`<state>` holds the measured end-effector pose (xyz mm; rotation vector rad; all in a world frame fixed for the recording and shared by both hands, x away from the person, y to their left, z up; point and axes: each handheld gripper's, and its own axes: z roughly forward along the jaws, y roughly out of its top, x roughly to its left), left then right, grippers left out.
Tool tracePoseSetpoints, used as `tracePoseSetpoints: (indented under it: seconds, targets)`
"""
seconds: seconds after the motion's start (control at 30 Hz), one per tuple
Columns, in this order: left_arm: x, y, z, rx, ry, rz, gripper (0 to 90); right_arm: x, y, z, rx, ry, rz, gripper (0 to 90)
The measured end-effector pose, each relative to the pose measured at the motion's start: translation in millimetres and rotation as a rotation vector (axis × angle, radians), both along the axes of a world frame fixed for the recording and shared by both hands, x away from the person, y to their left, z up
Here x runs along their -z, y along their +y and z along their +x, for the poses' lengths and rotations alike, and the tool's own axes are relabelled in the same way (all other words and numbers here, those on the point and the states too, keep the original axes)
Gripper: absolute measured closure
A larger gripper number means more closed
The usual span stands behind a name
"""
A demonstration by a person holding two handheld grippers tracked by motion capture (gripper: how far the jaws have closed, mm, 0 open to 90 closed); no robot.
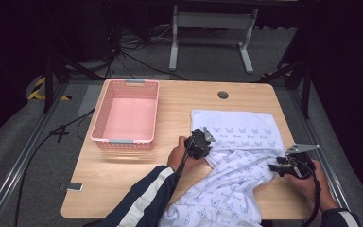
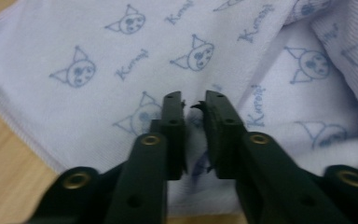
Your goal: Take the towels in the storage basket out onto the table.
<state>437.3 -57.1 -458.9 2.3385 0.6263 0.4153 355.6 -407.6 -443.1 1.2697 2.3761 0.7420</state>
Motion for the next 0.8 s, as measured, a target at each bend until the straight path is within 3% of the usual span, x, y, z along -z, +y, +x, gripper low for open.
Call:
tracePoseSetpoints:
  seconds: [0.07, 0.13, 0.23, 0.3, 0.33, 0.4, 0.47, 0.53, 0.6, 0.67, 0.73, 0.77, 0.8]
  targets:
    - [-0.8, 5.7, 9.0, -0.033, 0.017, 0.002, 84.6, 1.2, -3.5, 5.0, 0.014, -0.008, 0.013, 47.5]
    - [-0.9, 11.4, 18.7, -0.073, 0.025, -0.007, 84.6, 0.8, -6.7, 12.5, 0.041, -0.030, -0.010, 47.5]
    - [-0.5, 19.0, 34.1, -0.150, 0.017, -0.008, 84.4, 1.3, -9.3, 26.9, 0.067, -0.047, -0.010, 47.6]
    - [0.1, 22.4, 44.4, -0.192, 0.005, -0.006, 84.3, 0.8, -7.7, 40.2, 0.079, -0.063, -0.036, 47.5]
    - [1.2, 23.5, 52.0, -0.231, -0.015, 0.025, 84.6, 0.7, -6.8, 45.1, 0.083, -0.065, -0.036, 47.5]
    - [1.6, 25.7, 63.8, -0.279, -0.010, 0.010, 84.3, 1.0, -4.5, 60.5, 0.087, -0.079, -0.048, 47.2]
    - [1.8, 25.0, 68.8, -0.297, -0.007, 0.004, 84.4, 1.4, -2.6, 74.0, 0.102, -0.089, -0.047, 47.2]
    - [0.3, 20.8, 76.0, -0.313, -0.024, 0.045, 83.9, 1.8, -1.9, 82.0, 0.112, -0.094, -0.042, 47.2]
    - [-0.1, 16.0, 78.1, -0.333, -0.038, 0.055, 80.9, 1.6, -0.7, 92.1, 0.121, -0.092, -0.042, 46.5]
    - [-3.6, 15.0, 74.0, -0.312, -0.025, 0.023, 73.2, 1.6, 0.8, 94.1, 0.130, -0.100, -0.052, 46.6]
    - [-8.1, 16.0, 63.4, -0.258, -0.008, -0.062, 66.0, 0.3, 1.8, 88.9, 0.118, -0.085, -0.056, 43.7]
    - [-11.4, 15.7, 53.8, -0.188, -0.012, -0.084, 64.1, -0.7, 1.4, 86.1, 0.111, -0.077, -0.048, 43.8]
    - [-13.1, 14.8, 44.7, -0.143, -0.020, -0.086, 62.2, -2.7, 0.0, 78.7, 0.094, -0.097, -0.018, 46.6]
